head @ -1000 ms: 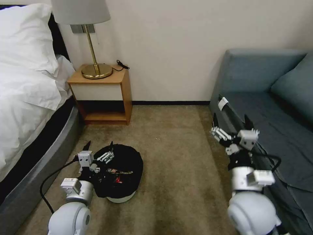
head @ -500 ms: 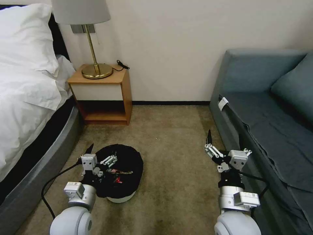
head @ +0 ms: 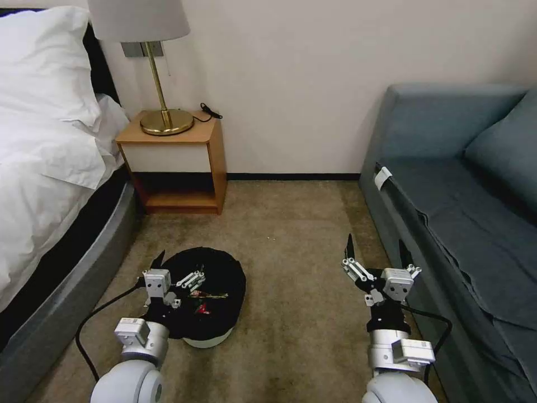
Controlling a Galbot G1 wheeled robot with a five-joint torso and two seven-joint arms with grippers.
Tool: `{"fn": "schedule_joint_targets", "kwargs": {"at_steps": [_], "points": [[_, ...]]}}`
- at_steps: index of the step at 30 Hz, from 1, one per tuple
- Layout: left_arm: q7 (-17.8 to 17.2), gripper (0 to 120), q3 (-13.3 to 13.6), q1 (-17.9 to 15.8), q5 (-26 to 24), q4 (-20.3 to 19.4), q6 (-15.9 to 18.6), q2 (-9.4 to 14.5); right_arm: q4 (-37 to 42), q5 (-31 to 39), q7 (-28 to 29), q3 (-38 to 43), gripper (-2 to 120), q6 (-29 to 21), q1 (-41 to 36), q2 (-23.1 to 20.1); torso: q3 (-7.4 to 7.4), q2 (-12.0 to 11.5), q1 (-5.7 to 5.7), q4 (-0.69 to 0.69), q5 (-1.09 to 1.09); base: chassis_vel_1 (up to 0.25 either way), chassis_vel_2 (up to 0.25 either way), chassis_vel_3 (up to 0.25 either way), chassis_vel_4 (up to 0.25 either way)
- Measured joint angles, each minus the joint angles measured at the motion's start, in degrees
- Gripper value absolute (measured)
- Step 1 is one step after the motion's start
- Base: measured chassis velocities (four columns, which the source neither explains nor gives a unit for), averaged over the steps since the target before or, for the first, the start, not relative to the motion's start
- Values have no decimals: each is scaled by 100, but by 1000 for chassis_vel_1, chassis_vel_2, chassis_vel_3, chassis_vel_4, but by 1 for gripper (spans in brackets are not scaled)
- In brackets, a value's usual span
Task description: Pick up the trash bin, then pick up the garbage on the floor and place it into the trash bin.
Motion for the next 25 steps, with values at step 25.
{"fn": "schedule_joint_targets", "kwargs": {"at_steps": [25], "points": [[3, 100, -6, -5, -1, 8, -3, 0, 1, 16, 2, -4, 100, -15, 14, -8, 0, 0, 0, 0, 0, 0, 0, 0, 0]]}}
